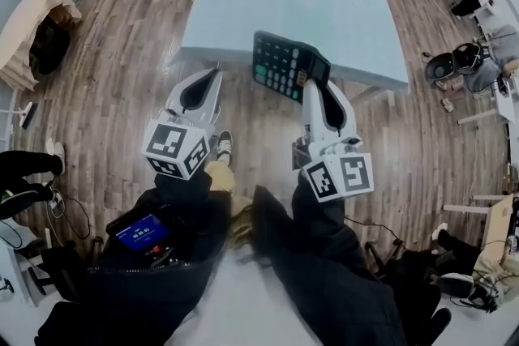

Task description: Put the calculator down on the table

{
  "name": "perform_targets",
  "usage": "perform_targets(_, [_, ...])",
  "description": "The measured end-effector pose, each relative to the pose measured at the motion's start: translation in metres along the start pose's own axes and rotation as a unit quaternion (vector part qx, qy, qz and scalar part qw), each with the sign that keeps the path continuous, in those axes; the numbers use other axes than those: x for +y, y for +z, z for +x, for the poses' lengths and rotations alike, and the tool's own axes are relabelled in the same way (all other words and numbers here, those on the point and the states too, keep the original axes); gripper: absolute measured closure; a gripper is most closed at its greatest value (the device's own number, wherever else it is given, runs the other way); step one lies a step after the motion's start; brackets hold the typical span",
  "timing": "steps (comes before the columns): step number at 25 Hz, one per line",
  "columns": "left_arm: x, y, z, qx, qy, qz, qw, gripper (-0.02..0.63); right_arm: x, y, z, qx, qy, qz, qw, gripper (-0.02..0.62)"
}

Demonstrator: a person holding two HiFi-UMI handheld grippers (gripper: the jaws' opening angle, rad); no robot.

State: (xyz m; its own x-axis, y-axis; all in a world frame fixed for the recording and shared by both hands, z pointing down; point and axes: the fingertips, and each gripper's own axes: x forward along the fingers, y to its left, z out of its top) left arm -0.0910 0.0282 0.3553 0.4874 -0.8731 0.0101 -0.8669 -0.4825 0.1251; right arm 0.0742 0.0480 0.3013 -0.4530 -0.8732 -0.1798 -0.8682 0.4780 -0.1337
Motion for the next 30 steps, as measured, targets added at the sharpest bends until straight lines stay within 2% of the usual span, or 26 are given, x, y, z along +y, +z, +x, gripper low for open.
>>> perform_targets(14, [0.063,0.008,0.105,0.024,-0.029,-0.019,0.9991,0.607,-0.049,-0.015,0.105,0.027,-0.032,0.01,0.999,0.549])
perform_targets(21, [0.097,0.012,0.148,0.026,-0.038,-0.031,0.9984,0.609,-0.063,-0.015,0.155,0.032,-0.04,0.003,0.999,0.549])
perform_targets(26, [0.142,0.014,0.191,0.029,-0.042,-0.043,0.9978,0.609,-0.071,-0.029,0.216,0.047,-0.04,0.001,0.998,0.549])
perform_targets(30, [0.154,0.011,0.211,0.035,-0.045,-0.057,0.9967,0.609,-0.081,-0.033,0.238,0.059,-0.044,0.001,0.997,0.549])
